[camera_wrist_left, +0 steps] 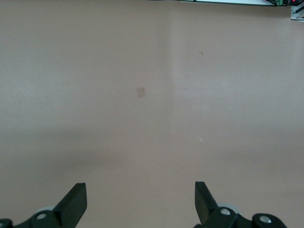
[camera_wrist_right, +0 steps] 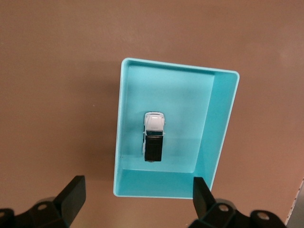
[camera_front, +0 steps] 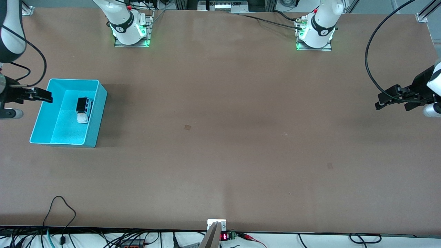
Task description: Wind and store white jeep toy
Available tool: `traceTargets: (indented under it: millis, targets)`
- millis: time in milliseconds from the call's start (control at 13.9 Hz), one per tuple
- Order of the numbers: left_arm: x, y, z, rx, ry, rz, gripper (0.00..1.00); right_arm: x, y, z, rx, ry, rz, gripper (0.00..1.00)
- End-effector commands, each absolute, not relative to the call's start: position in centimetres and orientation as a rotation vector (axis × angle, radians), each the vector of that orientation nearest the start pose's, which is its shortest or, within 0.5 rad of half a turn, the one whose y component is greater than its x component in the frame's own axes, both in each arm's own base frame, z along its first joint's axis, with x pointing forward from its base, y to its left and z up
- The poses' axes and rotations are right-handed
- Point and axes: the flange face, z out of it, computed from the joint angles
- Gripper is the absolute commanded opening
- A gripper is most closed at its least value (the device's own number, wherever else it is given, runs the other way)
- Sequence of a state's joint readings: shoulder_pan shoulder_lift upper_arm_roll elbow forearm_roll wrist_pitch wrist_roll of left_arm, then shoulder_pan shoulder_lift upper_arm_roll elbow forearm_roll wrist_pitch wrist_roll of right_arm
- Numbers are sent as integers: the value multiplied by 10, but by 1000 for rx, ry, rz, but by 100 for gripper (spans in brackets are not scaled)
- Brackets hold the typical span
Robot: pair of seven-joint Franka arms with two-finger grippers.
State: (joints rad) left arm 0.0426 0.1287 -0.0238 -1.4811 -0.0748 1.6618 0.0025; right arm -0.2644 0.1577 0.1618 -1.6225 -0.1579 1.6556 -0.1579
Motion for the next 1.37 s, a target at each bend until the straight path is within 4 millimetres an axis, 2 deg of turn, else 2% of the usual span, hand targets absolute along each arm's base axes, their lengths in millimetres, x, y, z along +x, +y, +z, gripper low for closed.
traceTargets:
  millis: [0,144,216,288,432,647,935,1295]
  targets:
    - [599,5,604,-3206,-51,-89,100,597,-78,549,-3249,-111,157,100]
    - [599,5,606,-3201,-50,-91,100,593,-74,580,-3234,-102,59,100]
    - [599,5,606,-3201,-50,-91,100,587,-68,589,-3210,-99,58,100]
    - [599,4,607,-3201,-45,-94,100,585,-61,587,-3206,-117,99,100]
    - [598,4,608,-3201,-45,-96,100,586,-63,586,-3200,-119,101,100]
    - [598,5,607,-3199,-45,-91,100,592,-30,587,-3219,-190,83,100]
    - [598,5,607,-3200,-43,-89,100,594,-29,583,-3212,-180,91,100]
    - [598,5,607,-3200,-45,-89,100,595,-25,581,-3208,-26,91,100]
